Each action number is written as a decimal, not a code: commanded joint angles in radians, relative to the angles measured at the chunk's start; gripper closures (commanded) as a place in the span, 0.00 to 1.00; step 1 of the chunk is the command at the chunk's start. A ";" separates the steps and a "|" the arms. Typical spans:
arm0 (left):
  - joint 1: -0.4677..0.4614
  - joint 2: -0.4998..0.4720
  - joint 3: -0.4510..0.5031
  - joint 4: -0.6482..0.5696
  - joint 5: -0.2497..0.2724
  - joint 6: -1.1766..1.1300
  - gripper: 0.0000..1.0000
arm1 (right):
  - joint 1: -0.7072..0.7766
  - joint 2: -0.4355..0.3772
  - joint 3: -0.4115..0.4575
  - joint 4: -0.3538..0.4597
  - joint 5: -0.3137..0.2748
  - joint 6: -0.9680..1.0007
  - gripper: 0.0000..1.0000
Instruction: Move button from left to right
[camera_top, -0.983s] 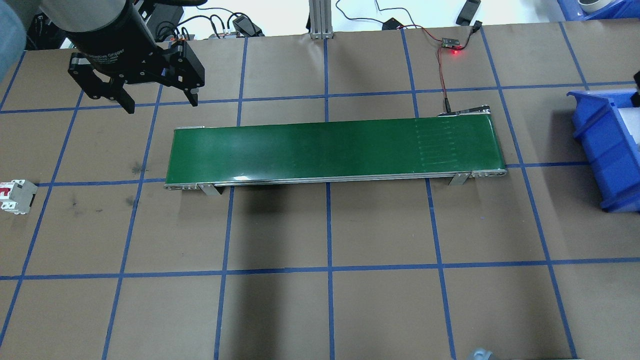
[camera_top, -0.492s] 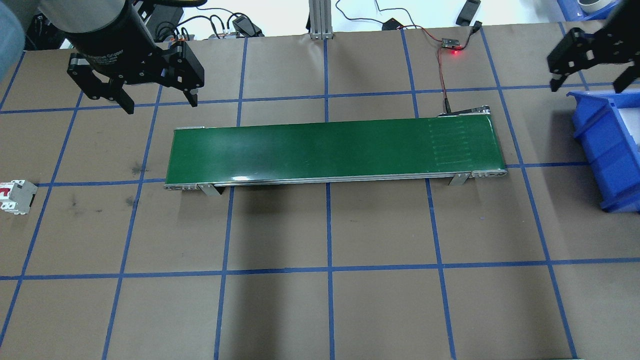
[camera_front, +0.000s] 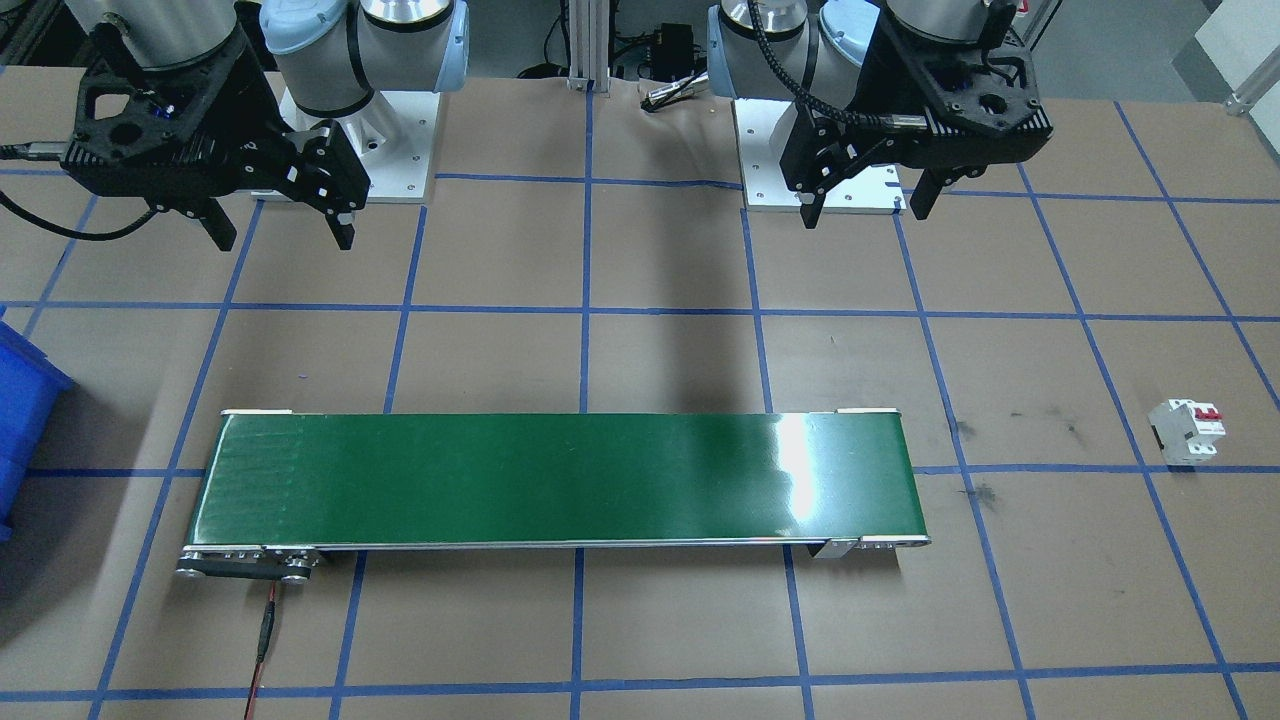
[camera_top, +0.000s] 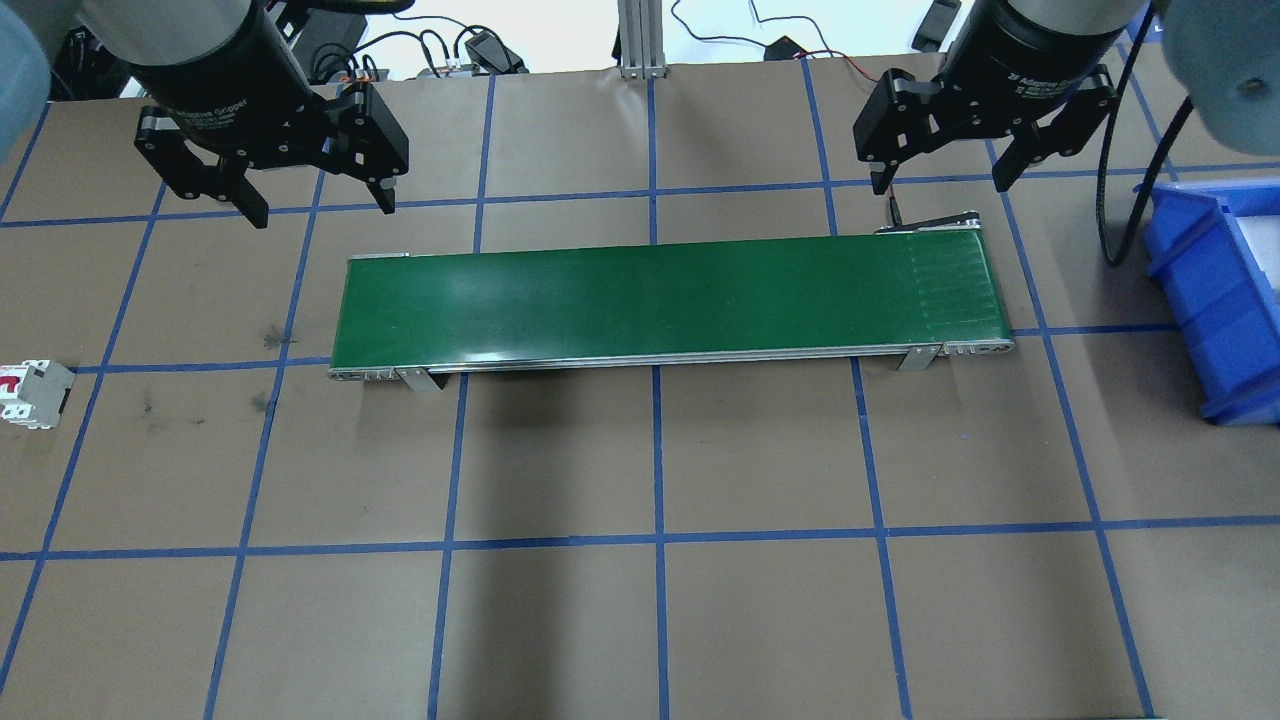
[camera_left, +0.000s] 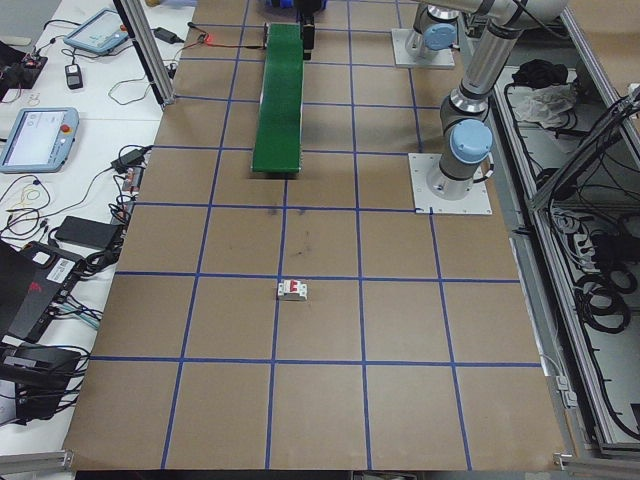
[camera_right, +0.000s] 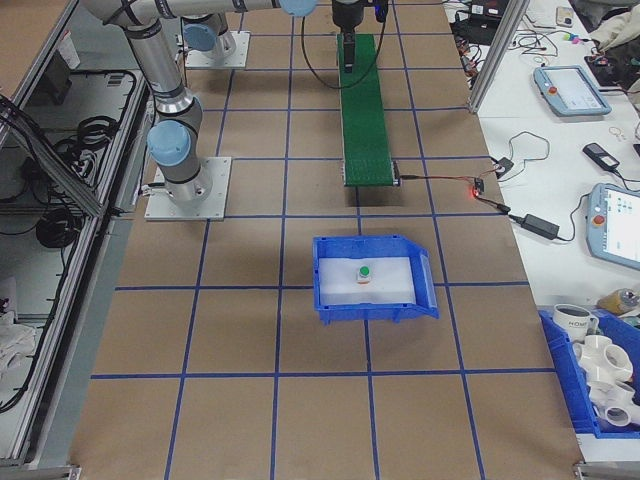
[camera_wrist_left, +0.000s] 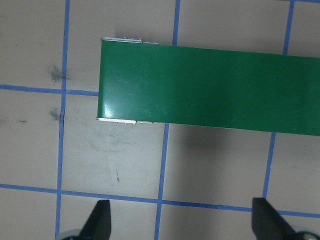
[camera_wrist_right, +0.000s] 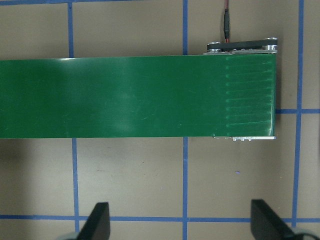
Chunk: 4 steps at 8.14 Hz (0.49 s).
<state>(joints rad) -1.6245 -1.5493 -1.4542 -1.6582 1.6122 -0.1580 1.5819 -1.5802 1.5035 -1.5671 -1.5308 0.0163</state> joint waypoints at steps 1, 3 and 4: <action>0.000 0.000 0.000 0.000 0.000 0.000 0.00 | 0.007 0.003 0.001 -0.010 0.017 -0.004 0.00; 0.000 0.000 0.000 0.000 0.000 0.000 0.00 | 0.007 0.005 0.001 -0.005 0.023 -0.002 0.00; 0.000 0.000 0.000 0.000 0.000 0.000 0.00 | 0.007 0.008 0.003 -0.001 0.021 0.002 0.00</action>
<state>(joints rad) -1.6245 -1.5493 -1.4542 -1.6582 1.6122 -0.1580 1.5890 -1.5762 1.5049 -1.5740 -1.5117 0.0133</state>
